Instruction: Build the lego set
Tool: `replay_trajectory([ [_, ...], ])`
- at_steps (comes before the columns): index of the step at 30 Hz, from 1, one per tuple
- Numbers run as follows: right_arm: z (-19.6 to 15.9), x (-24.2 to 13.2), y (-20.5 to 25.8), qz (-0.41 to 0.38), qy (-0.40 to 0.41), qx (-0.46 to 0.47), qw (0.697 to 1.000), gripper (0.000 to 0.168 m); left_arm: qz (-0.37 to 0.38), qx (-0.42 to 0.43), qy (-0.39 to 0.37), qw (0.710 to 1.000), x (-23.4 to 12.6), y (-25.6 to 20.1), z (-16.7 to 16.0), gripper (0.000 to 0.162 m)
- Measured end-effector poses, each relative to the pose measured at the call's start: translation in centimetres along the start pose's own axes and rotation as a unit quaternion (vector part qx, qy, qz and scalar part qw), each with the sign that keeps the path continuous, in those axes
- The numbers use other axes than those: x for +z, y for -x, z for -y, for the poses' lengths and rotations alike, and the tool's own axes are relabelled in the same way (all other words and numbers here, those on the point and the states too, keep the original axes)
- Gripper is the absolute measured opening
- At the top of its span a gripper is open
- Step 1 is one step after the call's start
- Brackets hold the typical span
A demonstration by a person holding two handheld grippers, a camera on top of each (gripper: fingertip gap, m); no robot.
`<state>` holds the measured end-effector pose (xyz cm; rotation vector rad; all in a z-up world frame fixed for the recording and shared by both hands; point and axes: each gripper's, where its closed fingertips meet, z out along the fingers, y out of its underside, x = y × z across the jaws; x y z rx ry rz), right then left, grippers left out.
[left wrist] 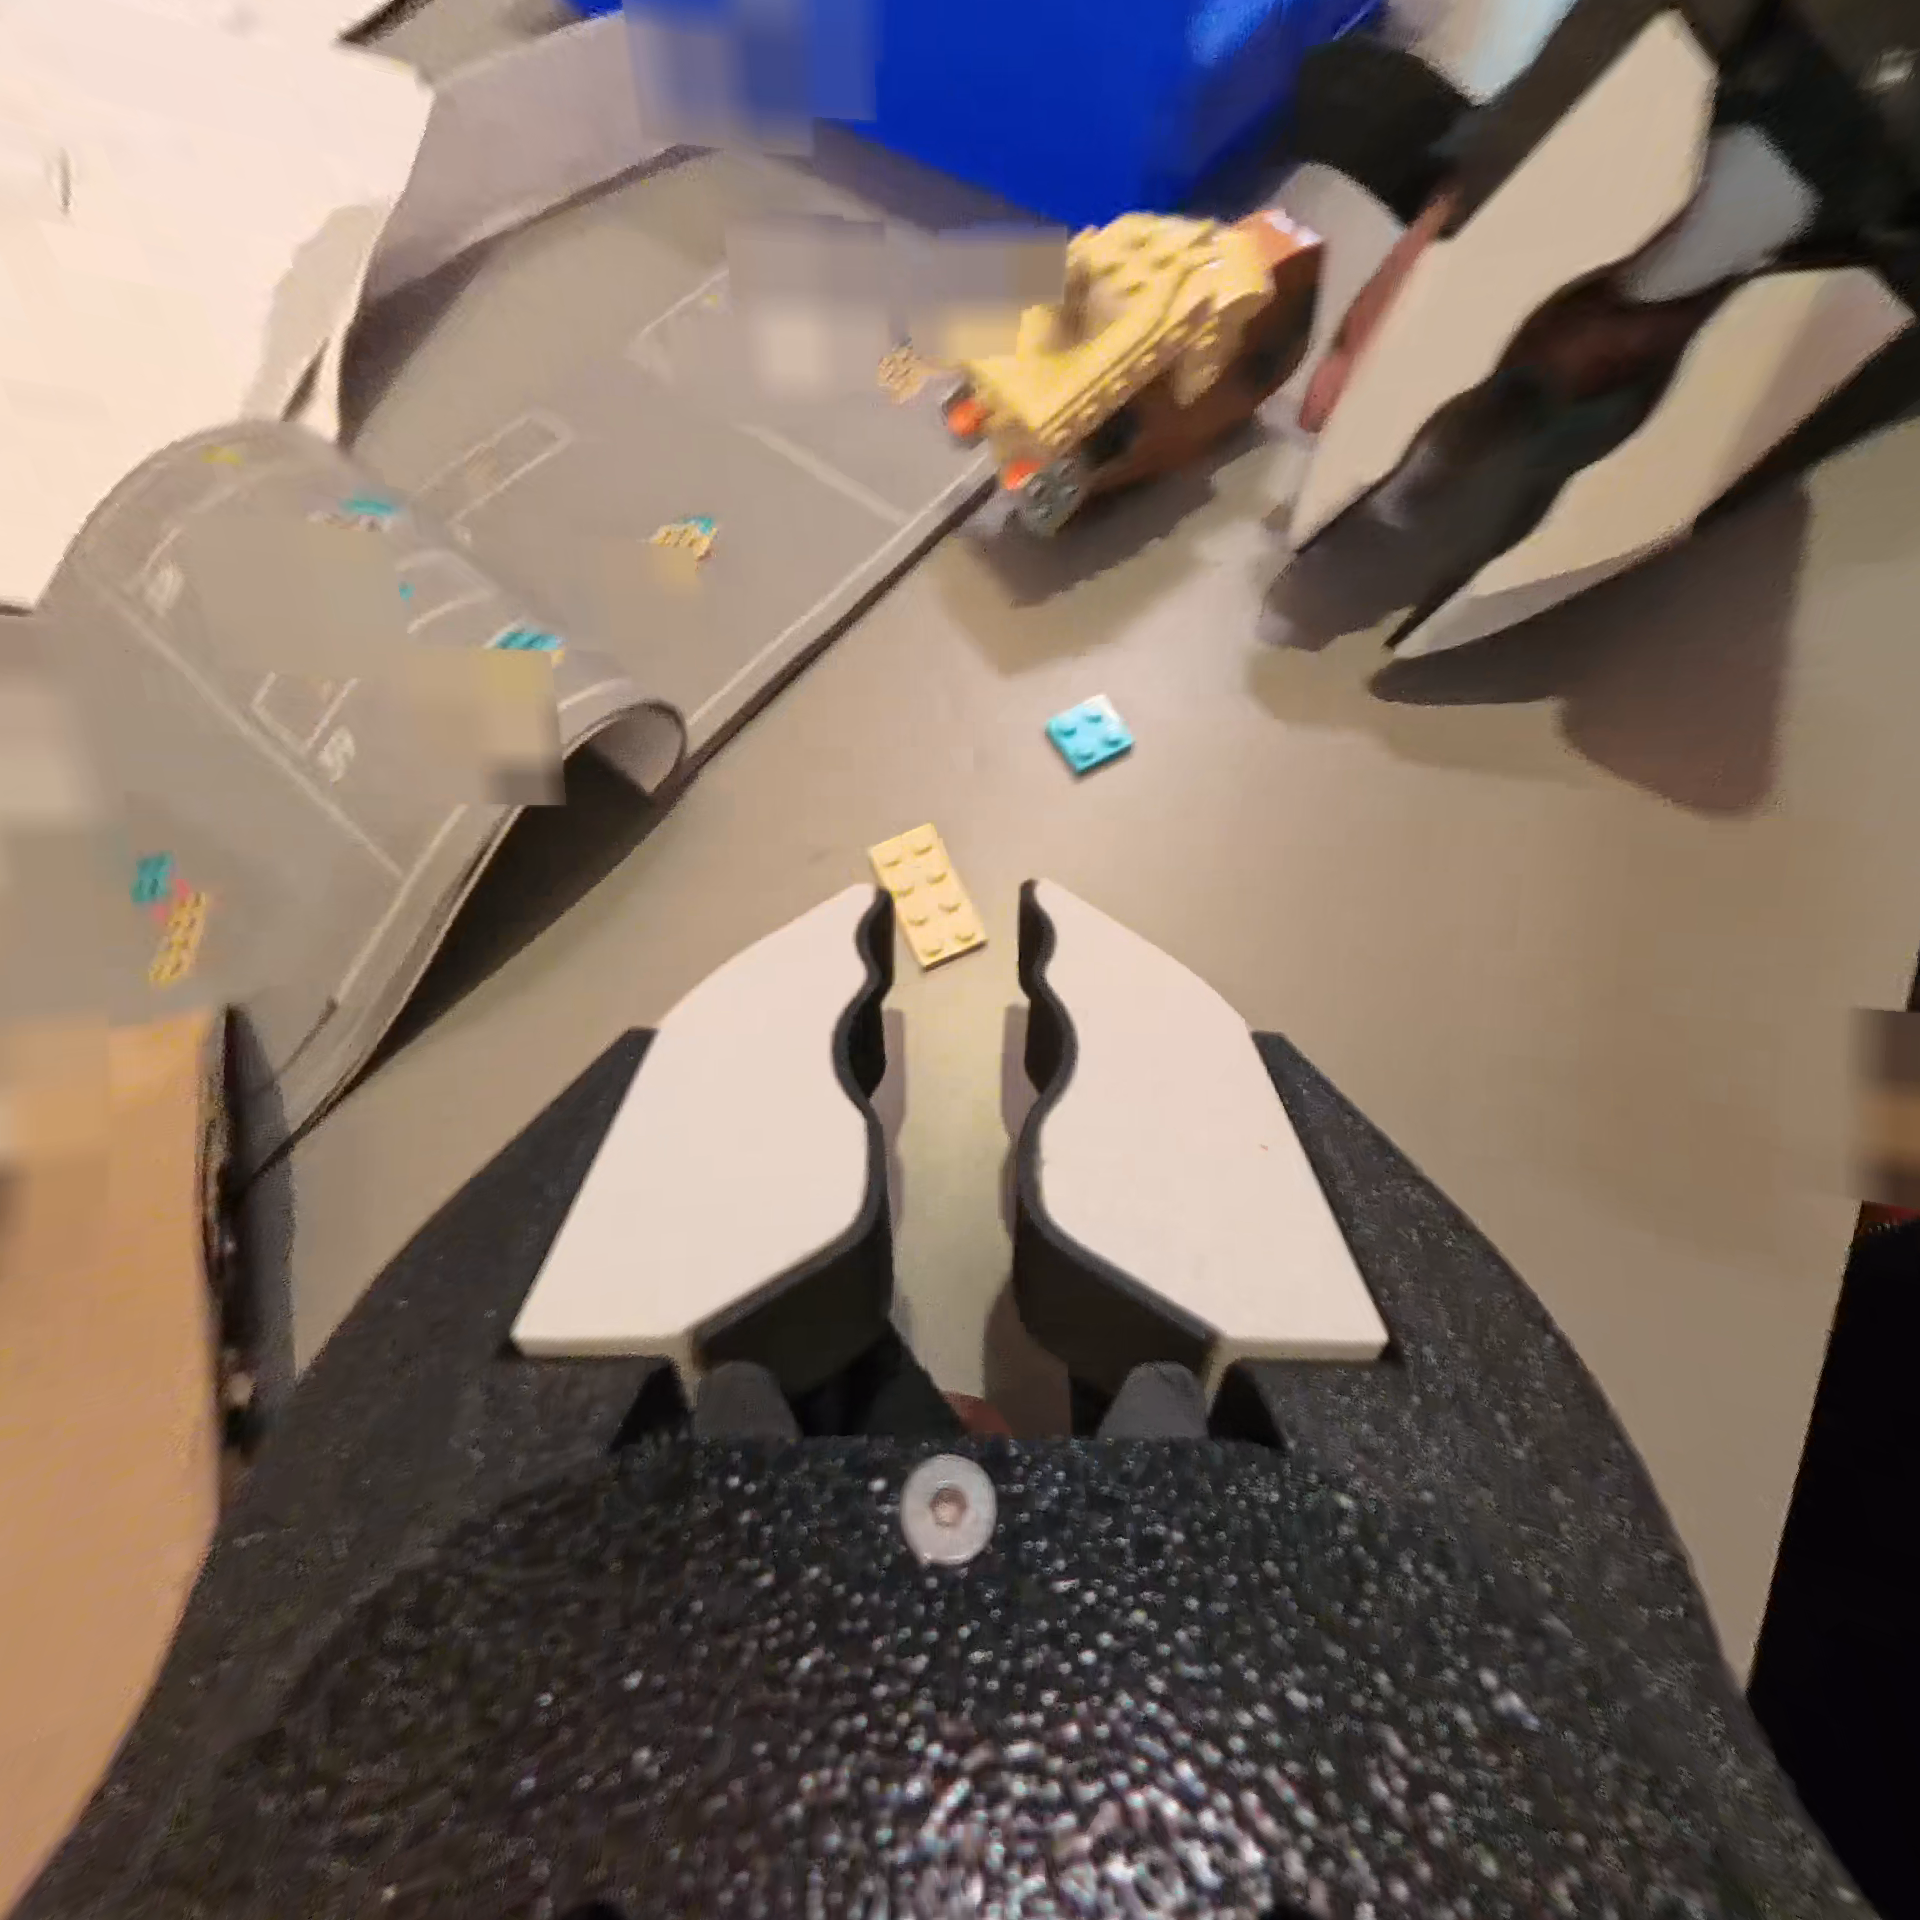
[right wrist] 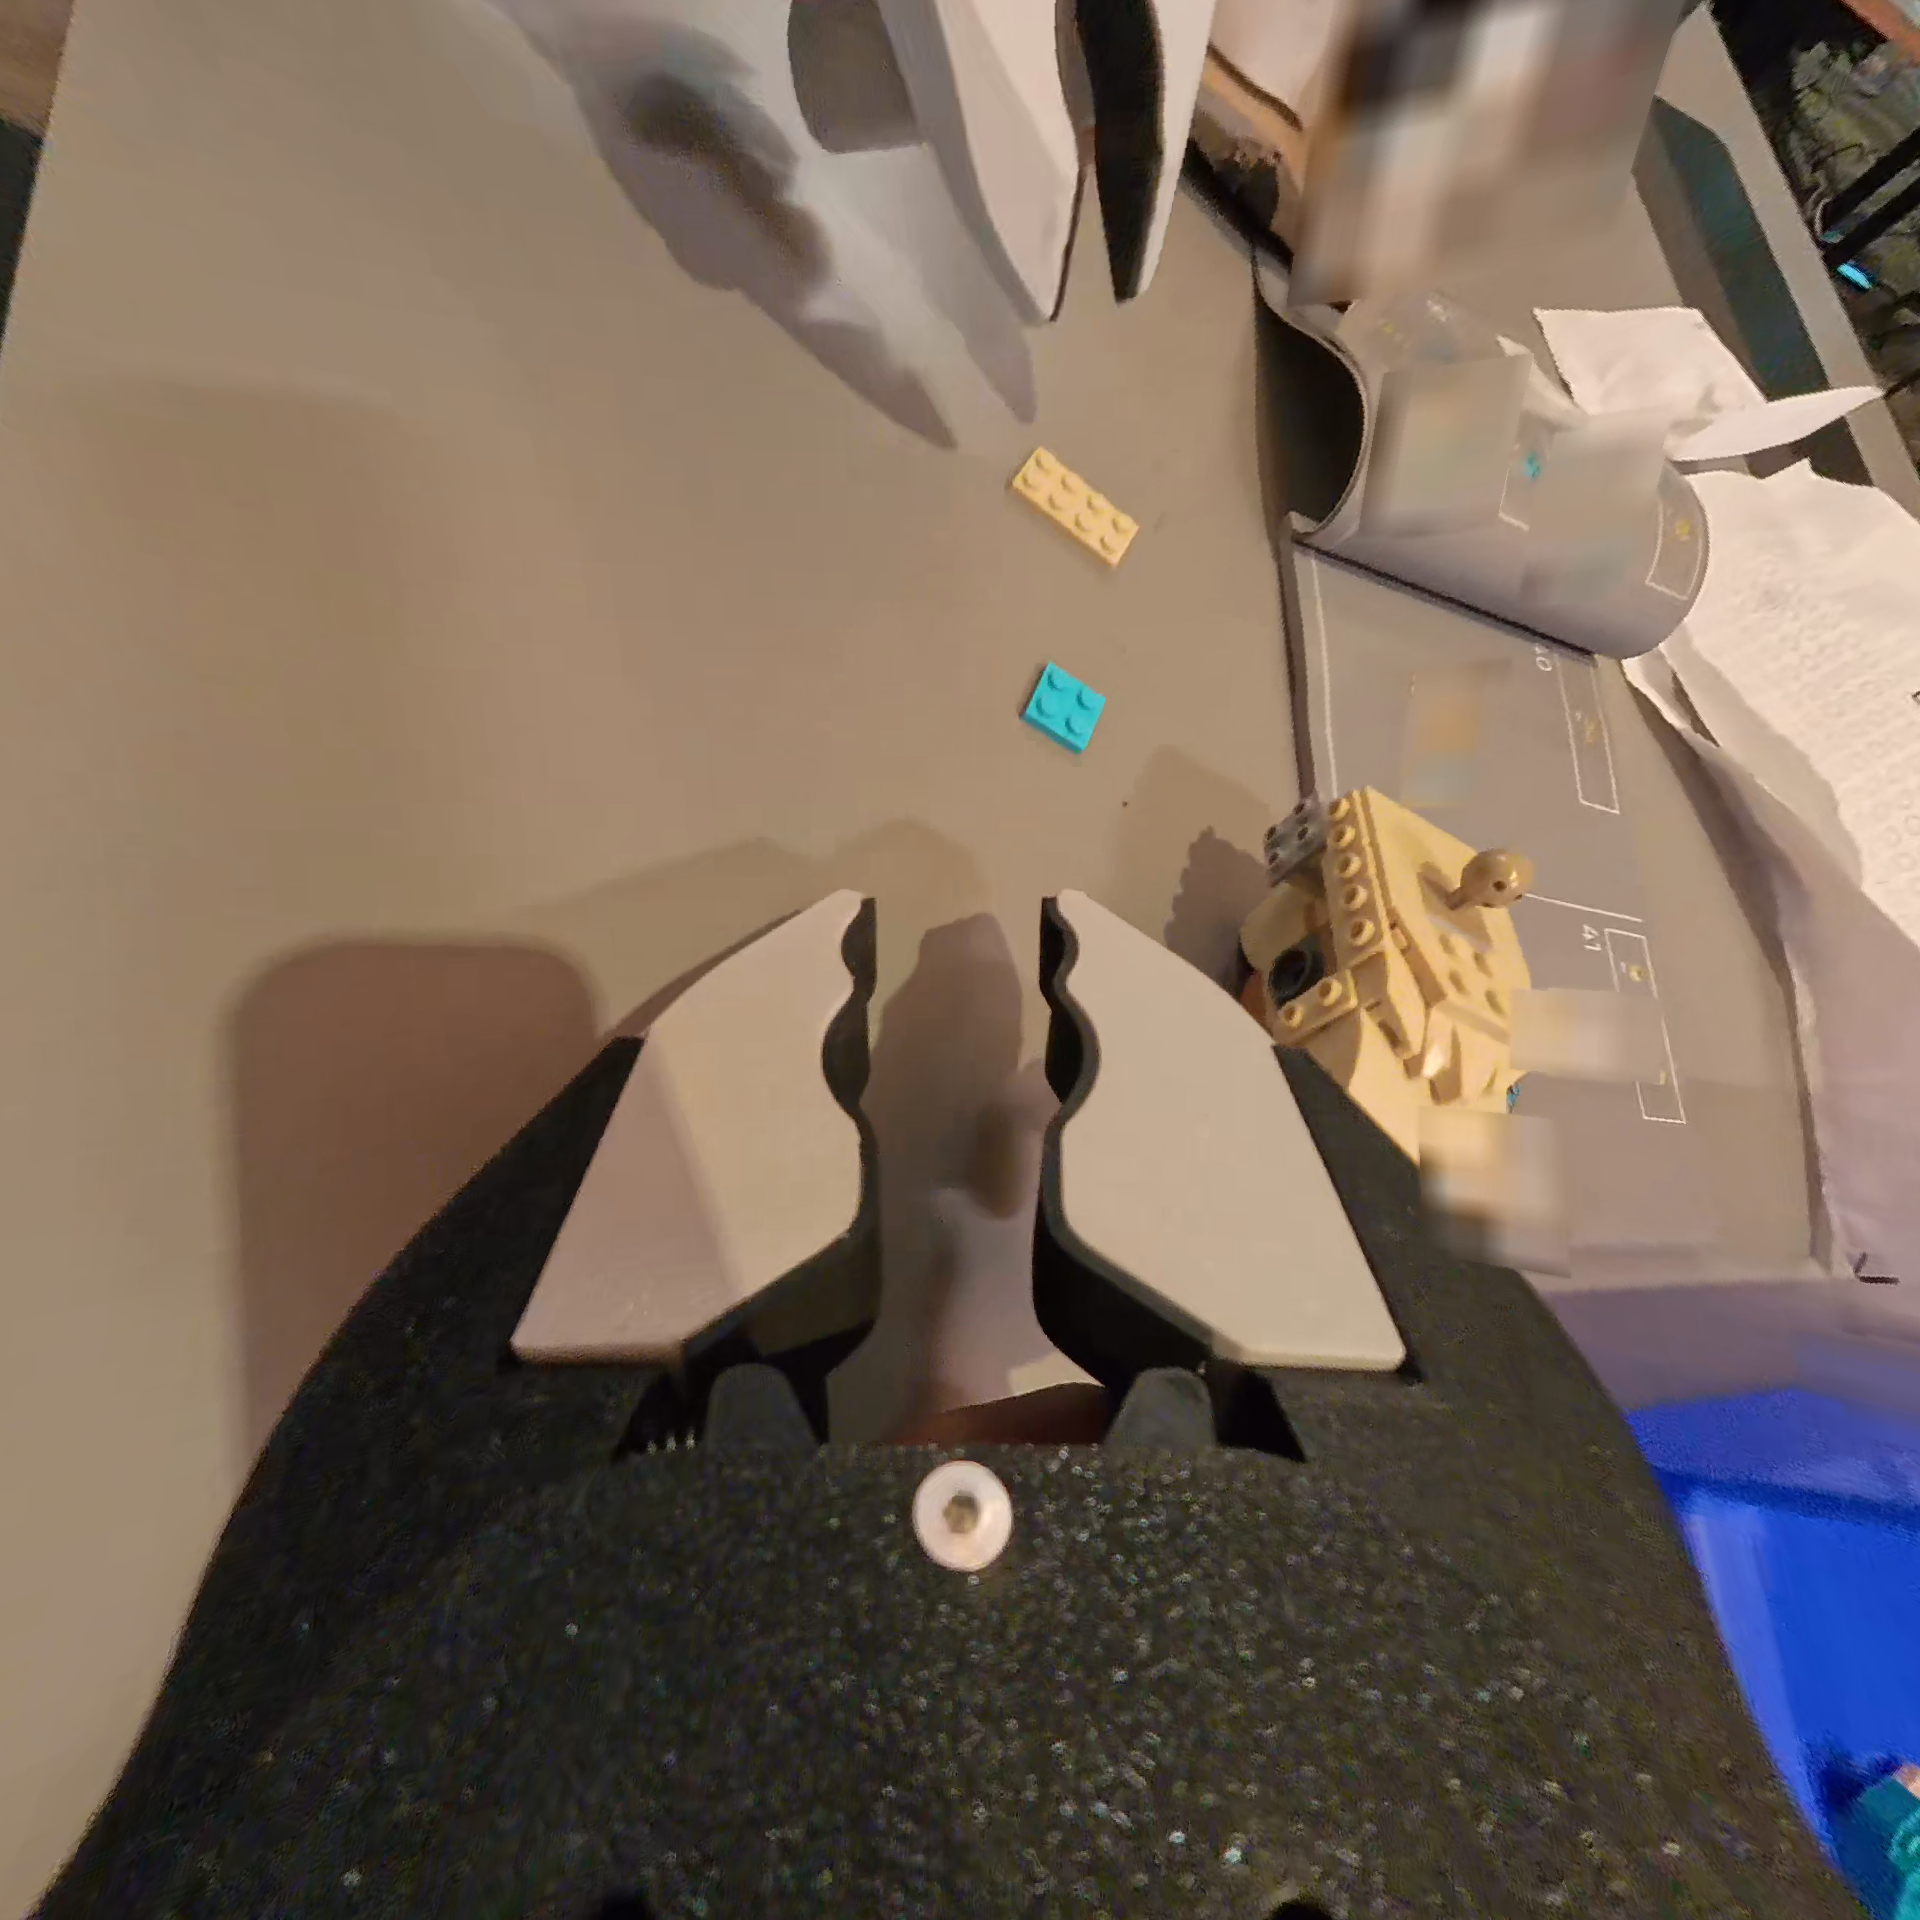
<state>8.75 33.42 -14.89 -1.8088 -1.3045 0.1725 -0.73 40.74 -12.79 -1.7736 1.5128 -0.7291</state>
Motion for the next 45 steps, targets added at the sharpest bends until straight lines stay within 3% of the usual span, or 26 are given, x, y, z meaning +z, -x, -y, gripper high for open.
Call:
replay_trajectory([
  [6,0.5,0.6,-0.1,-0.019,0.000,0.004,1.000,0.028,0.076,-0.022,0.086,0.993,2.8,0.6,-2.5,0.035],
  [9,0.5,0.4,0.2,-0.021,-0.005,0.004,1.000,0.027,0.081,-0.048,0.077,0.993,3.3,0.5,-2.1,0.028],
  [11,0.5,0.3,0.2,-0.021,-0.005,0.007,1.000,0.027,0.066,-0.056,0.075,0.993,3.5,0.0,-2.0,0.017],
  [20,1.1,1.4,-1.2,-0.021,0.014,-0.009,1.000,0.027,-0.038,0.011,0.067,0.997,3.6,-2.9,-1.9,0.015],
  [26,2.0,3.7,-2.0,-0.020,0.075,0.124,0.989,0.026,-0.047,0.036,0.066,0.996,3.2,-2.8,-2.2,0.015],
  [31,1.8,5.3,-2.4,-0.052,0.107,0.161,0.980,0.026,-0.071,0.045,0.047,0.995,2.5,-3.3,-2.1,0.015],
  [38,1.9,6.1,-2.6,-0.059,0.136,0.116,0.982,0.005,-0.113,0.054,0.044,0.991,2.0,-3.7,-2.4,0.015],
  [45,1.7,5.4,-2.2,-0.033,0.112,0.070,0.991,0.004,-0.123,0.058,0.059,0.989,2.3,-3.6,-2.6,0.015],
])
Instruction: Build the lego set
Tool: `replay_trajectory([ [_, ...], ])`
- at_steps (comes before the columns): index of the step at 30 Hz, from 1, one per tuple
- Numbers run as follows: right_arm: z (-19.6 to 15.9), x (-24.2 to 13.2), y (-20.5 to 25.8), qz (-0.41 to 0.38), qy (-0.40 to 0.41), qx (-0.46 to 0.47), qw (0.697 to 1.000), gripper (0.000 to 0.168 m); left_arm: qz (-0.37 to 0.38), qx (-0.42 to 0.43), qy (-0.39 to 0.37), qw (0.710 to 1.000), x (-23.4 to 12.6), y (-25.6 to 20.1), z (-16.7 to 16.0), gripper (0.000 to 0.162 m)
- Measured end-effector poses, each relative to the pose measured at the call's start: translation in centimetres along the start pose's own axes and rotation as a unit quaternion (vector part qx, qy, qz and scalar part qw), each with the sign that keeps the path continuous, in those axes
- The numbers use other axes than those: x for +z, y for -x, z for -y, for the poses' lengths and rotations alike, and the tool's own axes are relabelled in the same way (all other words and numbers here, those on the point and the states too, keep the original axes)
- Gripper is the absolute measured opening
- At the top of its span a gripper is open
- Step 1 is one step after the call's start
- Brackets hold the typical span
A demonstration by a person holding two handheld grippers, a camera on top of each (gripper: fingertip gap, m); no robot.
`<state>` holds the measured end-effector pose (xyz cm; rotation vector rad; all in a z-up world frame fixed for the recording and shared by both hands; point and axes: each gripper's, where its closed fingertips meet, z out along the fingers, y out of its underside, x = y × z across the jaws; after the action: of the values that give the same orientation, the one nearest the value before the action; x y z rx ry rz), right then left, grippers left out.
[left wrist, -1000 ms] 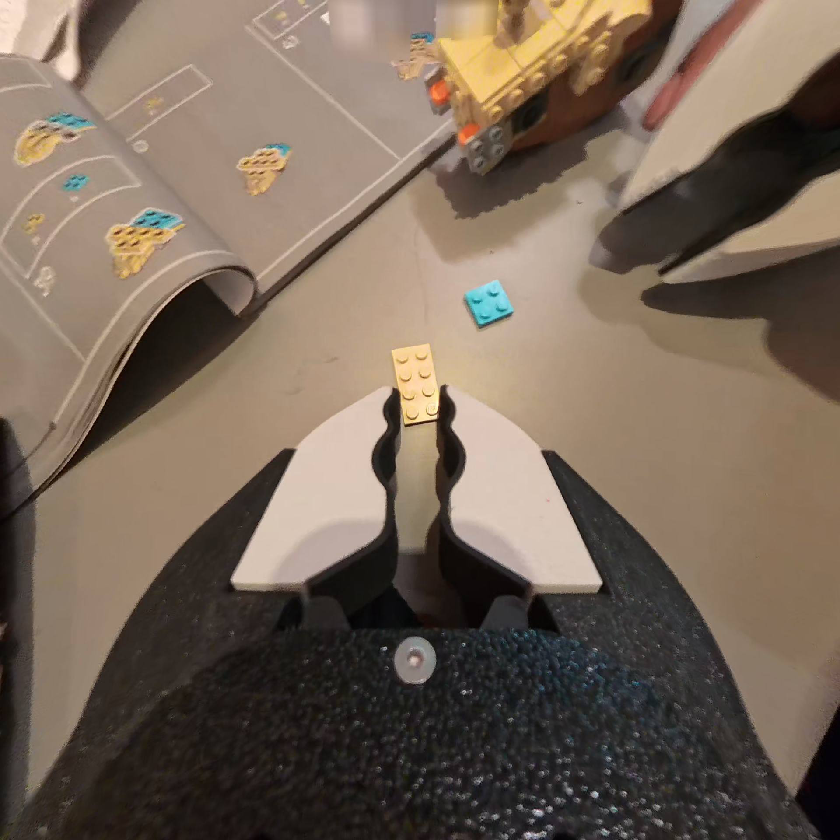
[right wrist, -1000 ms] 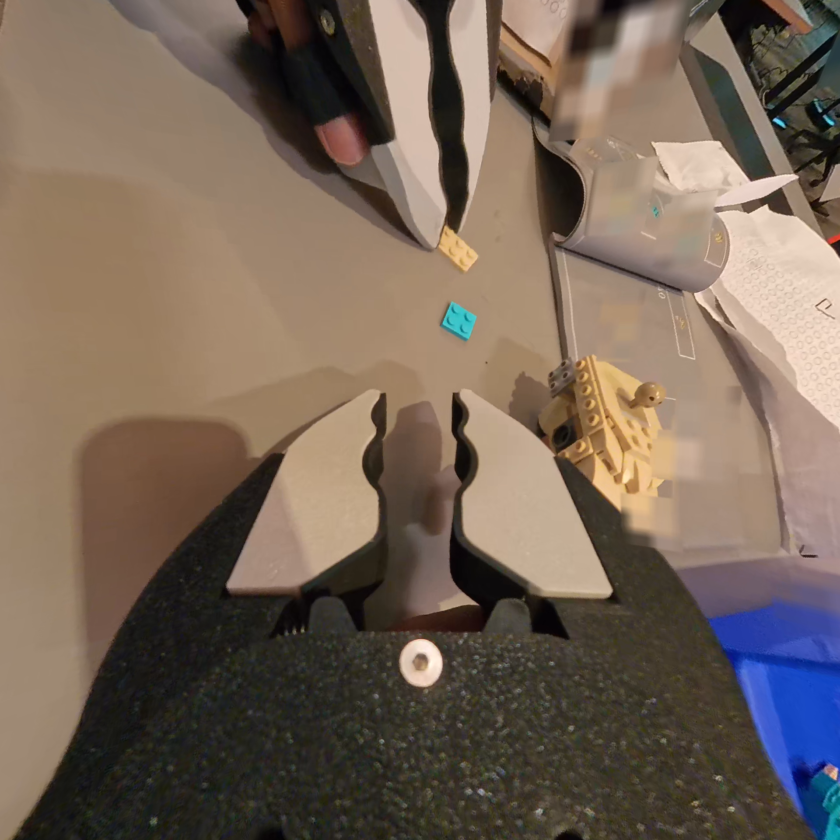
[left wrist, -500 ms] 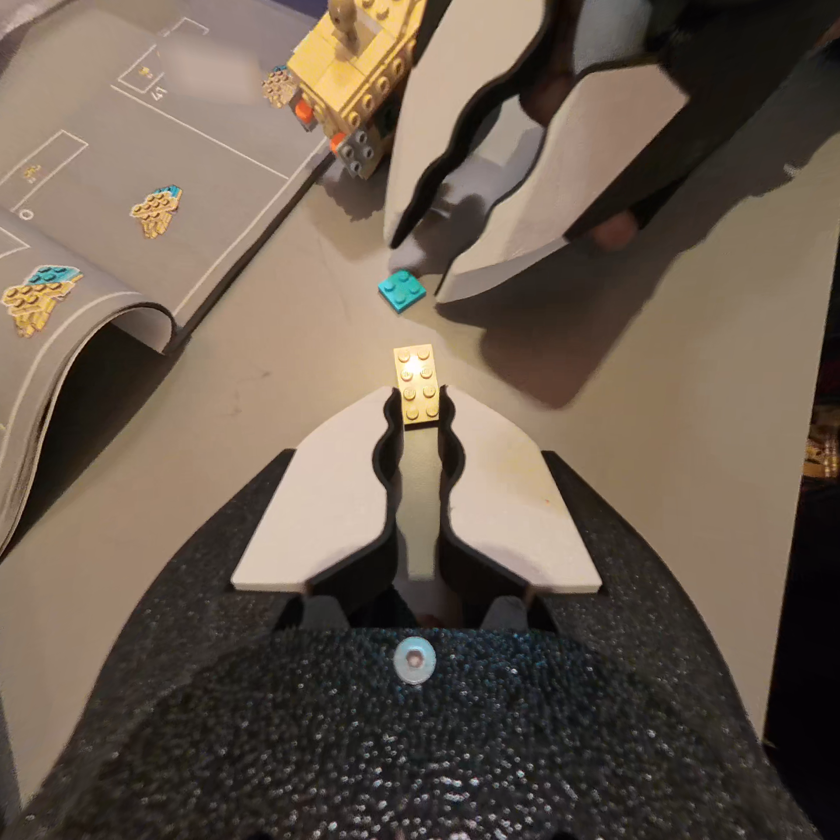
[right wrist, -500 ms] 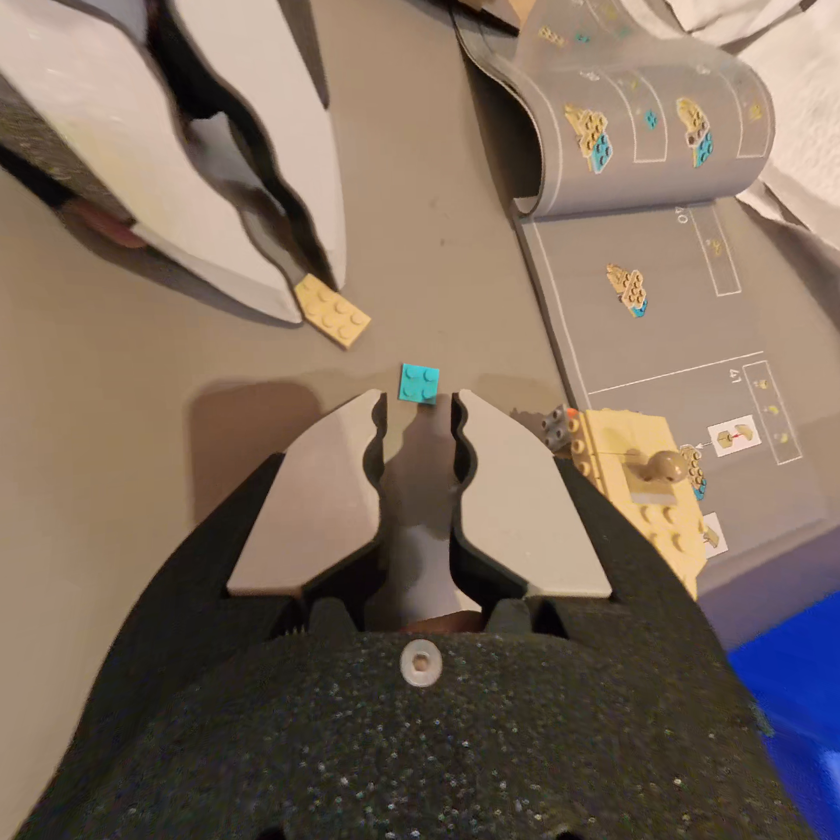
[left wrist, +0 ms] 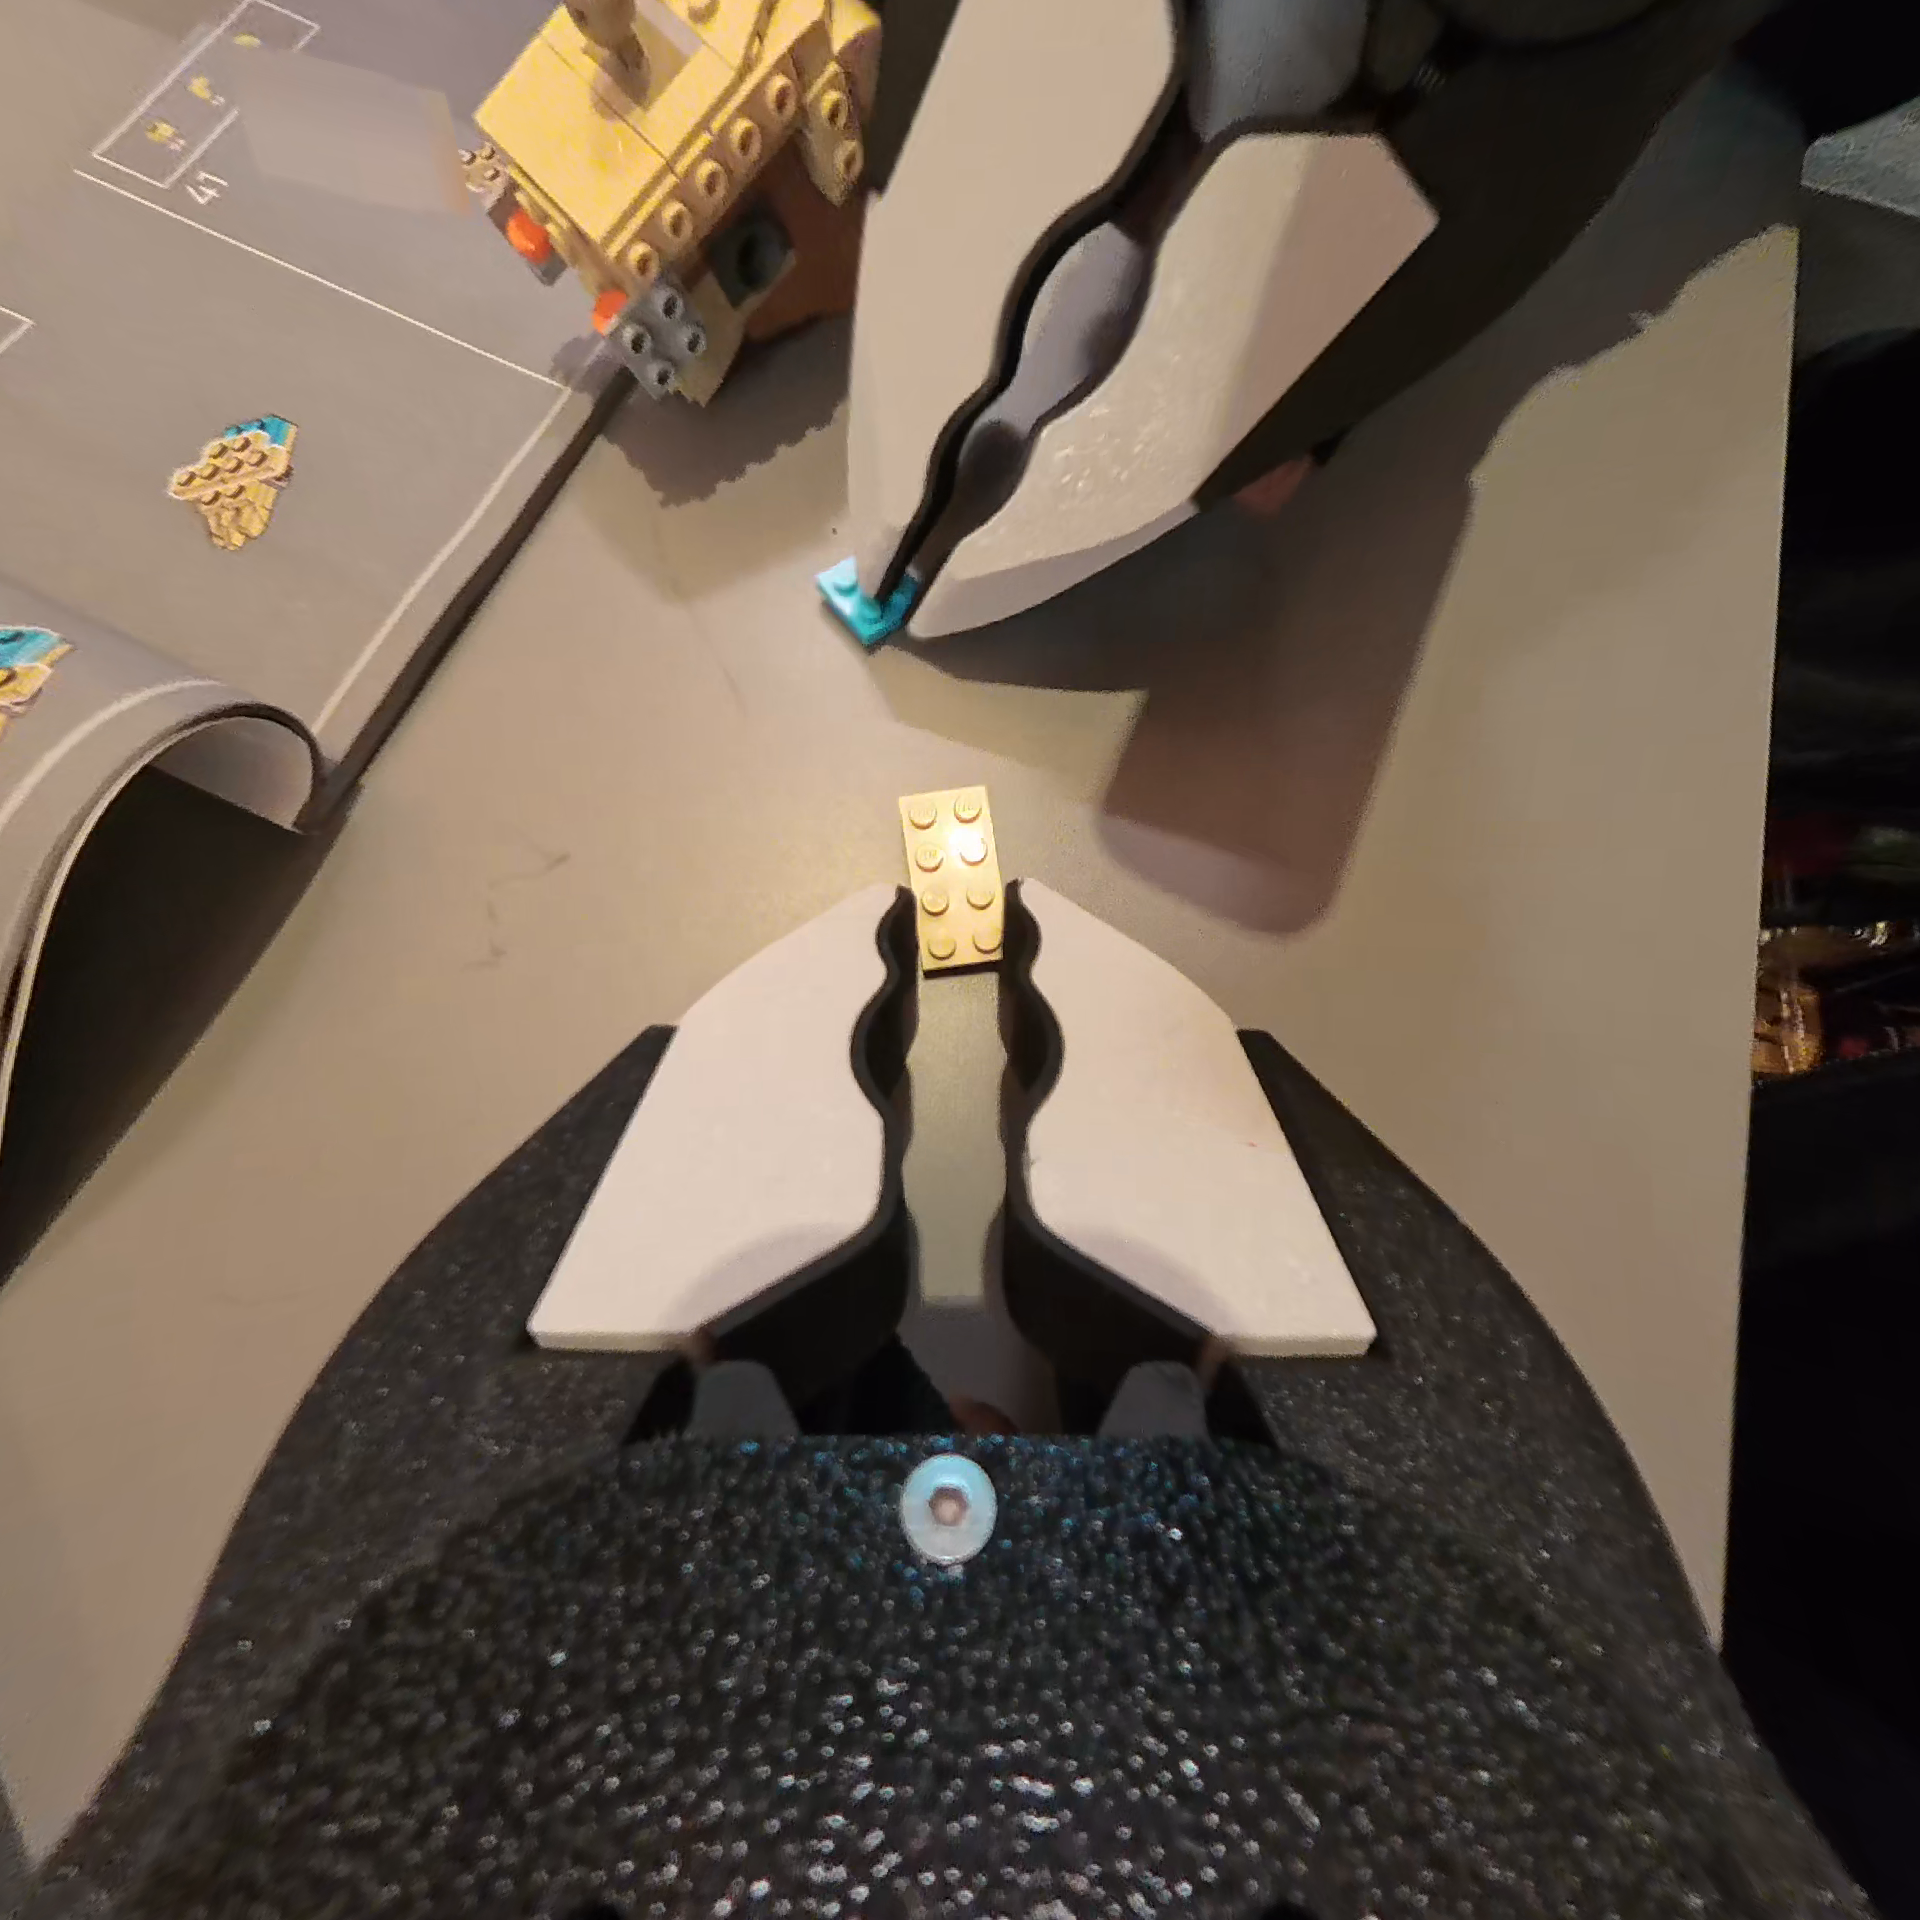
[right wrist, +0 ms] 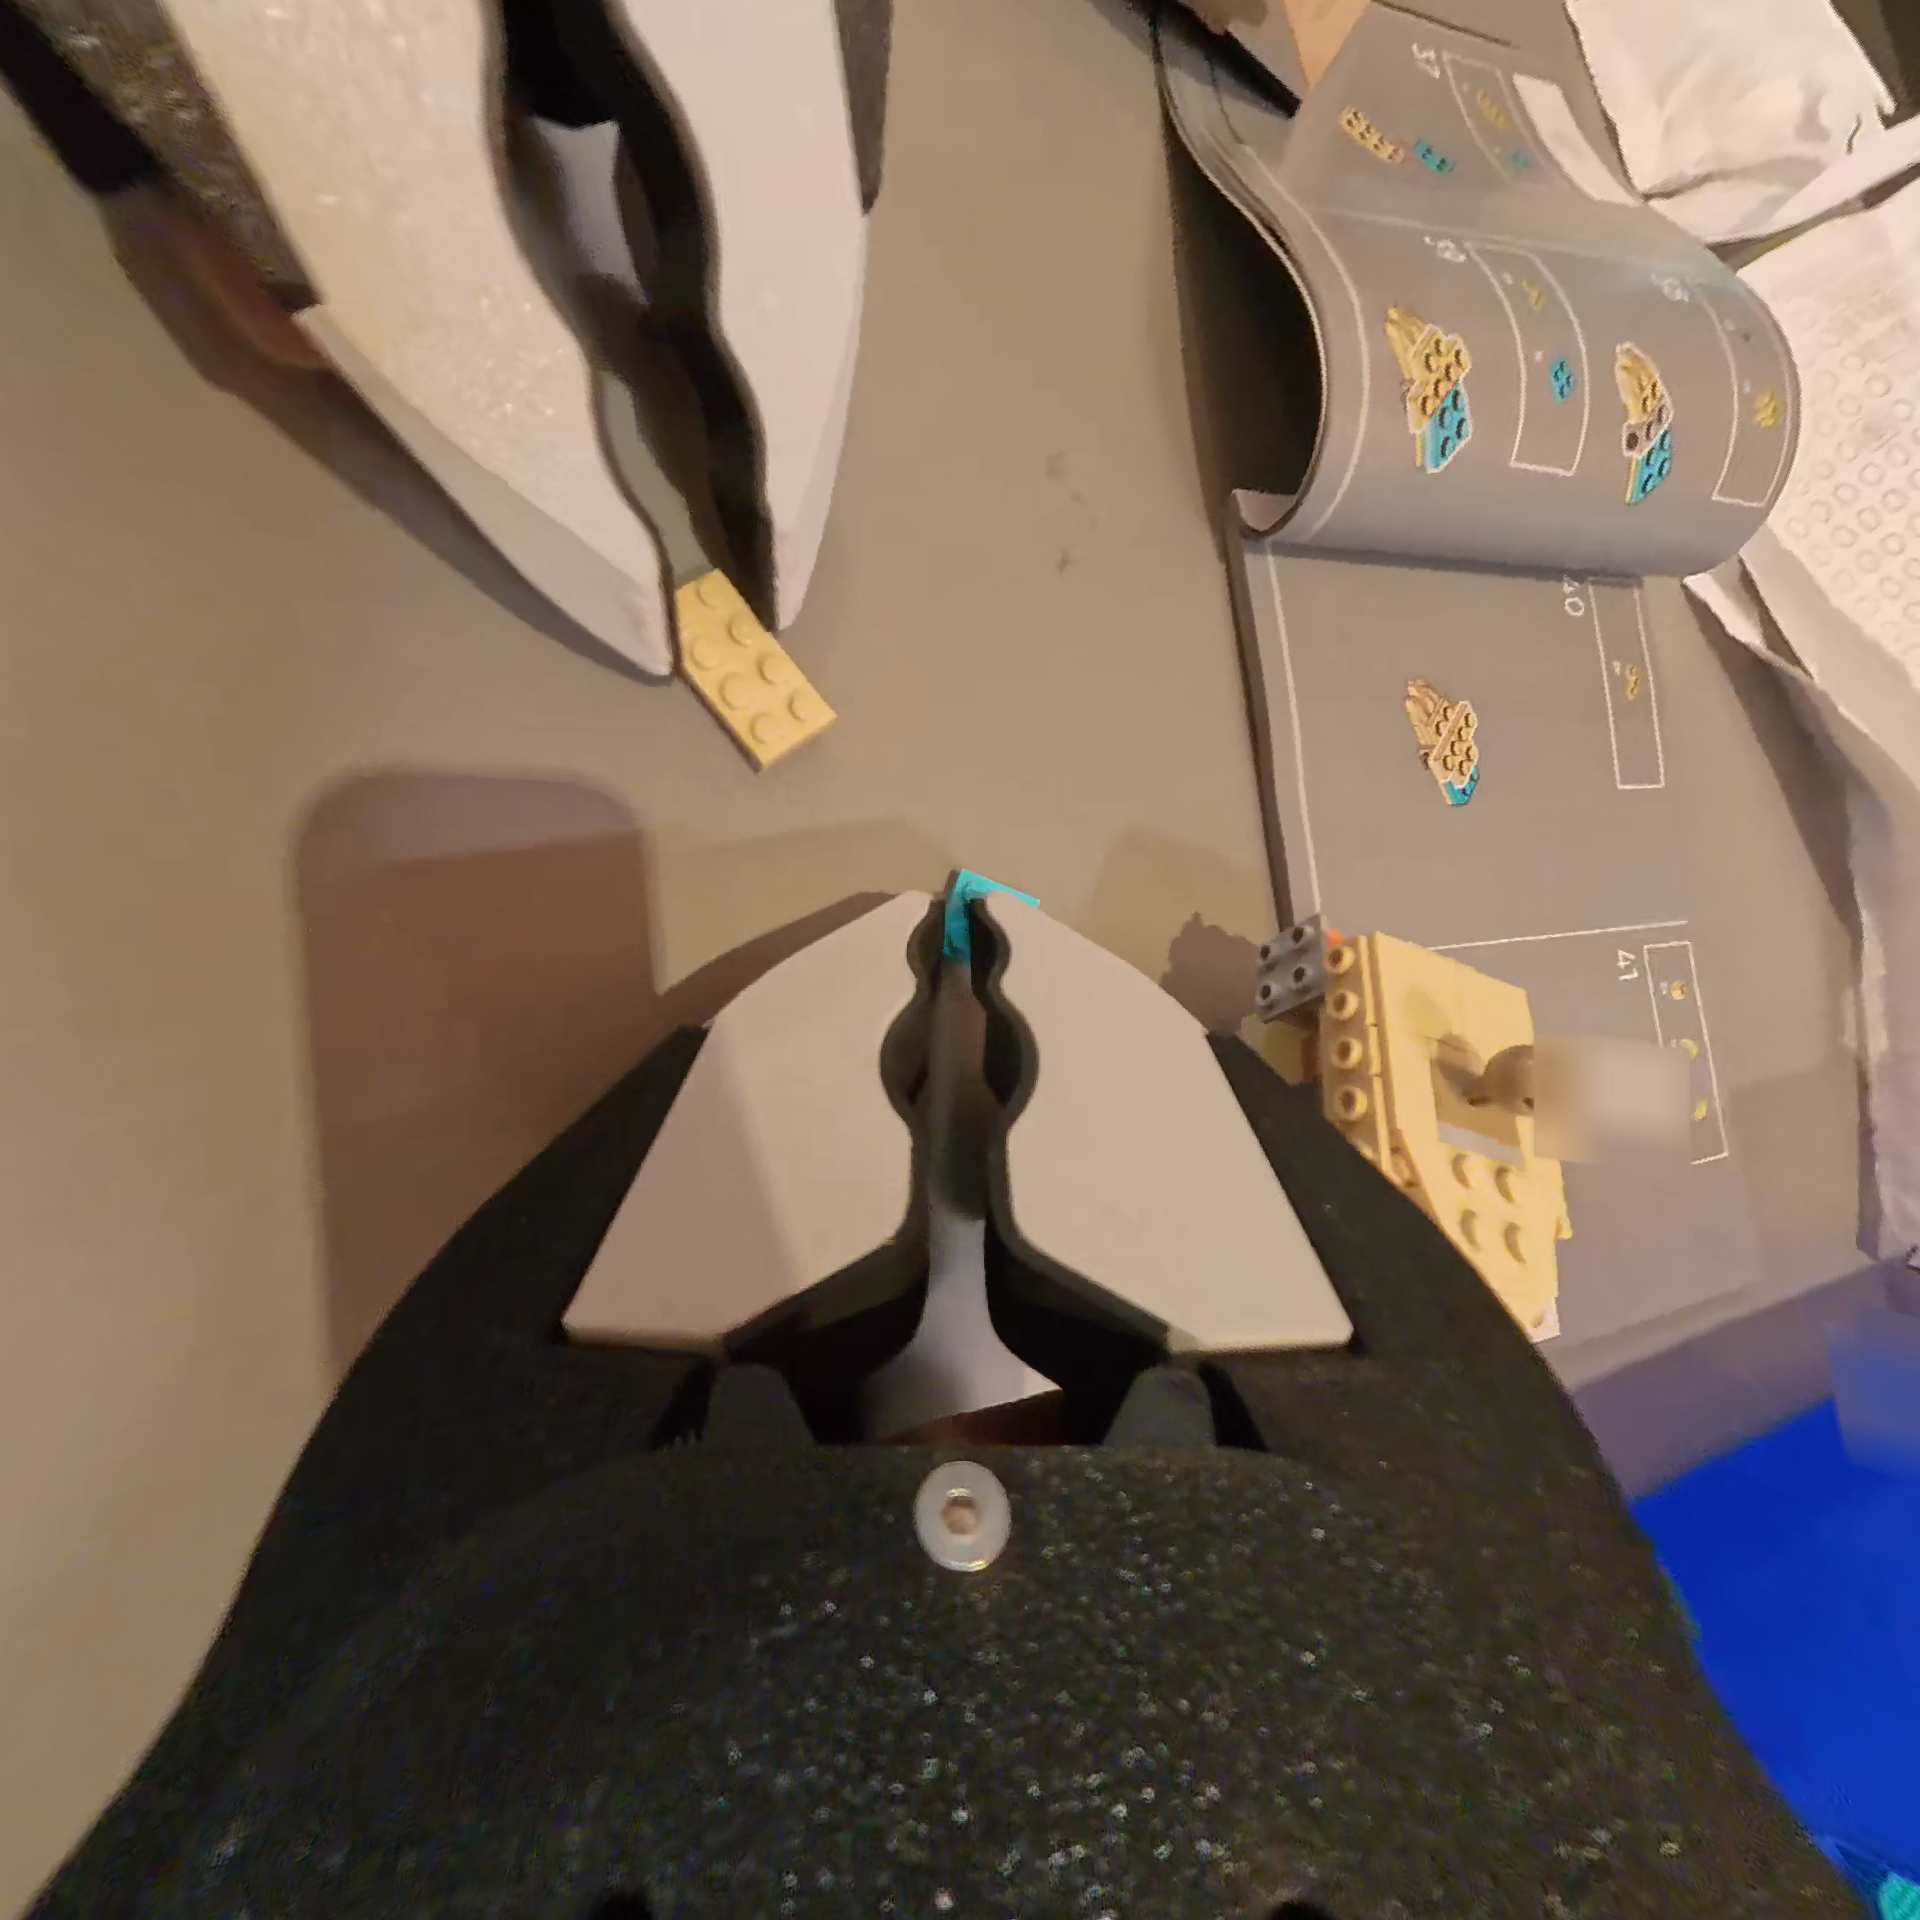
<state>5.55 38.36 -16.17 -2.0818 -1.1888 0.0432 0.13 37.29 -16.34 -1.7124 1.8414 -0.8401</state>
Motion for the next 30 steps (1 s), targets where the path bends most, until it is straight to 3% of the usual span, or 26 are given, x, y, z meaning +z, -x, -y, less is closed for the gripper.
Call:
replay_trajectory([
  [11,-0.6,-4.4,2.3,0.058,-0.073,-0.084,0.992,0.001,-0.040,0.030,0.003,0.999,1.1,-2.0,0.9,0.015],
  [16,-2.7,-3.9,2.1,0.066,-0.024,-0.081,0.994,0.027,-0.066,0.050,0.006,0.997,1.5,-2.9,1.2,0.015],
  [19,-2.7,-3.1,1.7,0.082,-0.039,-0.078,0.993,0.030,-0.079,0.058,0.008,0.995,1.7,-3.1,1.4,0.015],
  [30,-2.4,-2.5,1.7,0.129,-0.031,-0.055,0.990,0.014,-0.088,0.078,0.032,0.993,2.5,-2.7,1.9,0.015],
])
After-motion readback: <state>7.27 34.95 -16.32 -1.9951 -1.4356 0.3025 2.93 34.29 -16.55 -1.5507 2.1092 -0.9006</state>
